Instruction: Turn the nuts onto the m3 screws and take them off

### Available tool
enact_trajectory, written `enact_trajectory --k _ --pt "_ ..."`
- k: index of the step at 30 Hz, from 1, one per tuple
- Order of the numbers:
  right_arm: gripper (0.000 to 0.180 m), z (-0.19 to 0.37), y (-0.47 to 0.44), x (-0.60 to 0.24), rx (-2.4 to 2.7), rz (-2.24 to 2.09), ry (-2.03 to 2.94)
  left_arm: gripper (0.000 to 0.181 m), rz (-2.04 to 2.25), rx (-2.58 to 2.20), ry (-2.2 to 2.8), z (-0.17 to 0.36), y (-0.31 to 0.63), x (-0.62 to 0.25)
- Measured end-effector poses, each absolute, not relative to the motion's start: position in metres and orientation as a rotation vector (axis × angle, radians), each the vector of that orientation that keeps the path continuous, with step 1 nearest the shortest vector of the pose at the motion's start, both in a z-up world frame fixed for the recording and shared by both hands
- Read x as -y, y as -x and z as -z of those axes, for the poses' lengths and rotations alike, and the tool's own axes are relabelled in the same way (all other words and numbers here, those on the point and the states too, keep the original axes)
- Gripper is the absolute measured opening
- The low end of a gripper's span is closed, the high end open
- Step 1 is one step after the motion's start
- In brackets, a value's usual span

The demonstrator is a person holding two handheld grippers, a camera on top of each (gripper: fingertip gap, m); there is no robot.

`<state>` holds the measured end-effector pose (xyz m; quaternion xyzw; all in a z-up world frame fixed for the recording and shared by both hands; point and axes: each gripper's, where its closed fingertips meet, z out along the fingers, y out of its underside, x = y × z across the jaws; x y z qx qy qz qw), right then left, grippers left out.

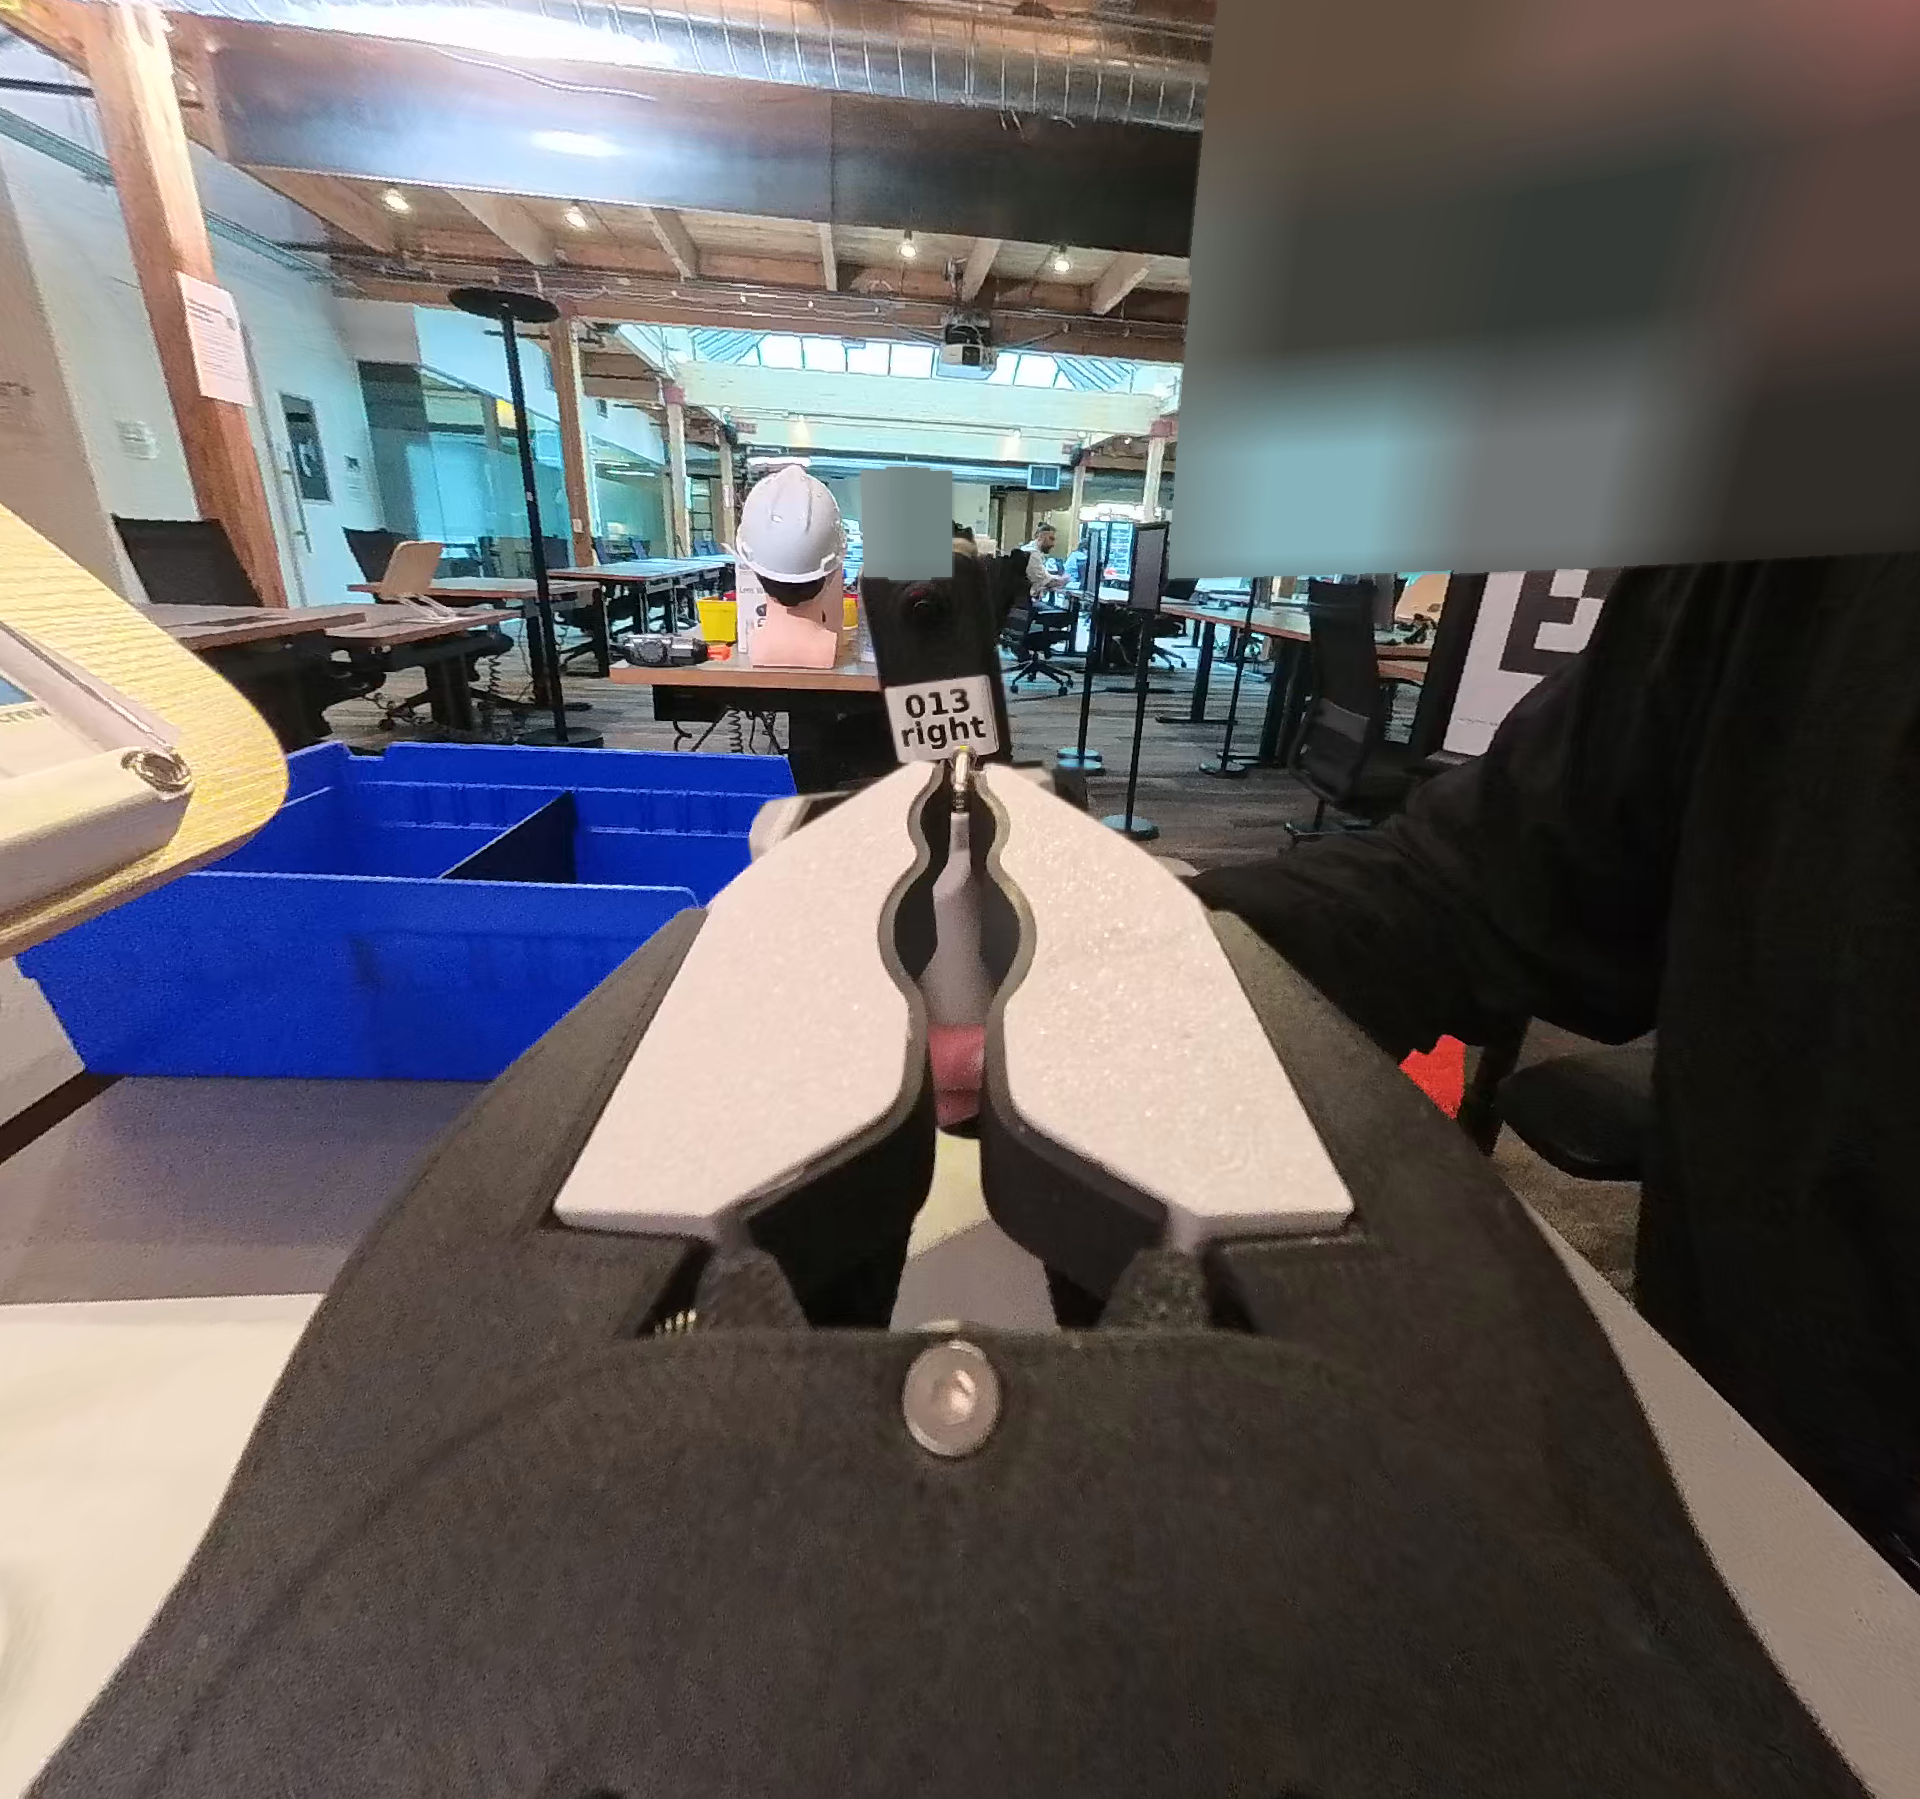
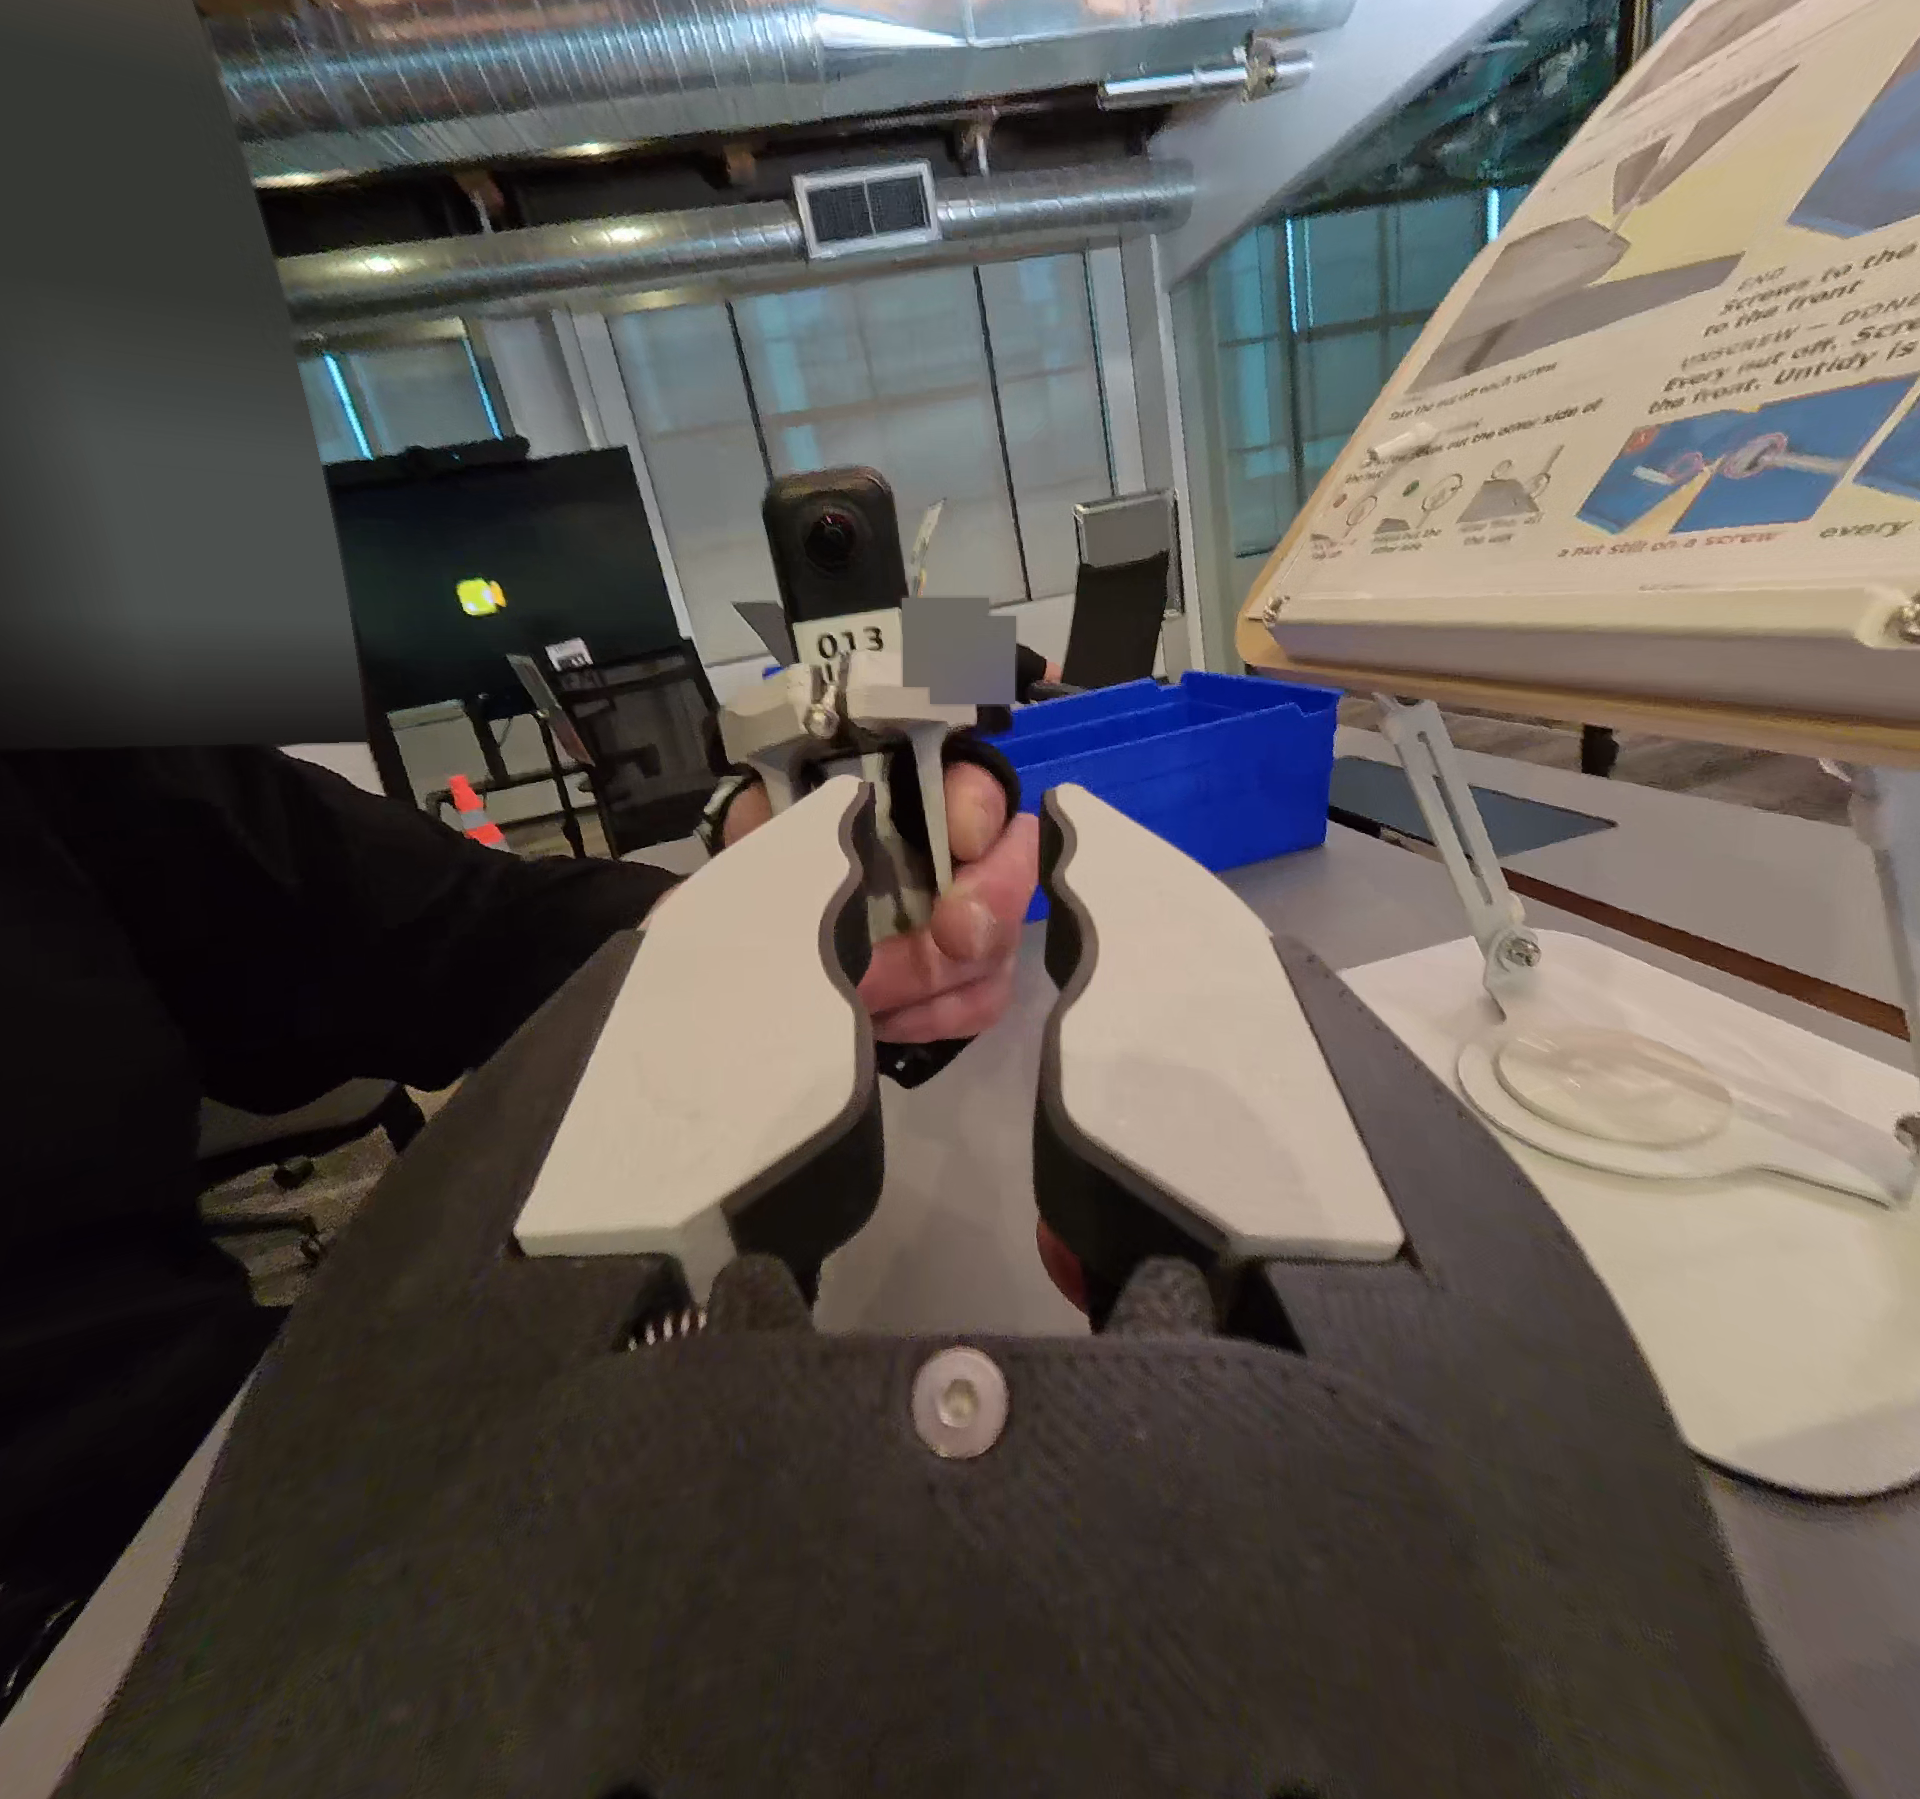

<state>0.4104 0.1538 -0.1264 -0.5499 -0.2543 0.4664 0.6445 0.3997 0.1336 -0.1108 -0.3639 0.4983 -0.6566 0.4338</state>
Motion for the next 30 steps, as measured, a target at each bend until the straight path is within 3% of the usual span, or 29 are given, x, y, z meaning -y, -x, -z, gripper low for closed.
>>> enact_trajectory --k 19,30 --pt "0.034 0.11 -0.41 -0.139 0.611 -1.101 1.145 0.003 1.66 -1.237 0.903 0.11 -0.401 -0.132" --pt "0.026 0.122 -0.417 -0.152 0.556 -1.087 1.196 0.002 1.655 -1.237 0.909 0.11 -0.4 -0.134"
